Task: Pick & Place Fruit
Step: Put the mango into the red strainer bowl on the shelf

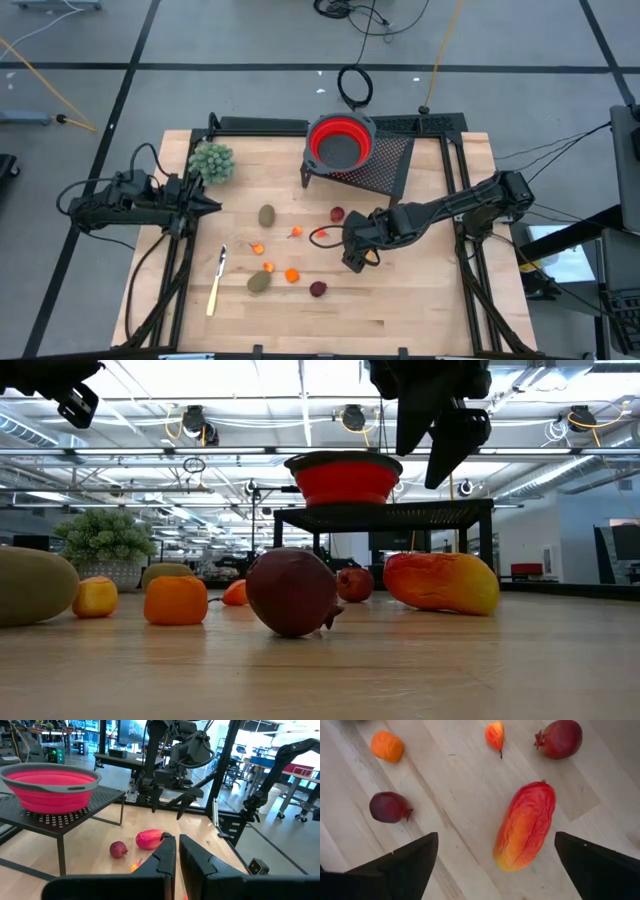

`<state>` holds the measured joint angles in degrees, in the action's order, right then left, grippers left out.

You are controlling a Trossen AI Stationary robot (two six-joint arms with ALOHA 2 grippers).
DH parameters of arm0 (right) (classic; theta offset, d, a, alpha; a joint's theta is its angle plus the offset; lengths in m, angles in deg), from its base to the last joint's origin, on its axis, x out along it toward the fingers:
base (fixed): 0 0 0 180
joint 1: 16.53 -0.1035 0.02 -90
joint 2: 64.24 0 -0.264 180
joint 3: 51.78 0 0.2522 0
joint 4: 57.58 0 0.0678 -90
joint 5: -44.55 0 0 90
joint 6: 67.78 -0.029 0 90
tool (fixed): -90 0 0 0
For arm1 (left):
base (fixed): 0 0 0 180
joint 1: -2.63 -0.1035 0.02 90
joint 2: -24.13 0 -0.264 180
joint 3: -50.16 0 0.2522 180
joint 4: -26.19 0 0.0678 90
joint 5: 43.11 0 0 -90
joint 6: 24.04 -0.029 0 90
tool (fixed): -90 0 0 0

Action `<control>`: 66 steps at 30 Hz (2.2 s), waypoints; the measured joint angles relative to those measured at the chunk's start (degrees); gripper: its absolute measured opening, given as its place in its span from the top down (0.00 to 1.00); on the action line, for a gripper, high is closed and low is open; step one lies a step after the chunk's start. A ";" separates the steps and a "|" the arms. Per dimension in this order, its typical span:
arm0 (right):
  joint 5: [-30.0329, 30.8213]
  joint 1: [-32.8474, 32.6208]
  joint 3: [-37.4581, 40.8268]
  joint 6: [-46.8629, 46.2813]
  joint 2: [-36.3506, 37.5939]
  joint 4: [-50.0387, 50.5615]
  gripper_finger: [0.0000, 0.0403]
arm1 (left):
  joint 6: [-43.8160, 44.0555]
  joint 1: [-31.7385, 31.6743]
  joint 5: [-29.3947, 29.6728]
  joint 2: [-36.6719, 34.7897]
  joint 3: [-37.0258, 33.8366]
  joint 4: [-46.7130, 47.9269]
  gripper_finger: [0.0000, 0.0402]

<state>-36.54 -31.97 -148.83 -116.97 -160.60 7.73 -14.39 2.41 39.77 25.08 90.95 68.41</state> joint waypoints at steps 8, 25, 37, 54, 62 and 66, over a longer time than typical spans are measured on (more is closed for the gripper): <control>-0.09 -0.02 0.00 0.51 0.00 -2.53 0.06 | -0.01 -0.01 -0.02 0.00 0.02 0.00 0.95; -0.17 0.01 0.00 0.92 0.00 -11.91 0.06 | 0.00 0.00 -0.15 0.00 0.02 0.00 0.95; -0.09 -1.94 0.00 -11.89 -2.40 -2.30 0.06 | 0.00 -0.01 -0.13 0.00 0.02 0.01 0.95; 4.34 -1.12 2.54 -17.59 -6.60 5.38 0.06 | 1.03 0.00 -0.09 0.04 0.02 0.00 0.95; 4.47 -0.35 9.62 -17.61 -6.67 -2.57 0.06 | 1.11 -0.01 -0.09 0.04 0.02 -0.02 0.95; 4.48 0.34 12.79 -16.05 -6.64 -9.01 0.06 | 1.11 0.00 -0.04 0.04 0.02 -0.02 0.95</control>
<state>-32.06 -31.63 -136.03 -133.01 -167.24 -1.28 -13.28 2.41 39.73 25.12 90.97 68.39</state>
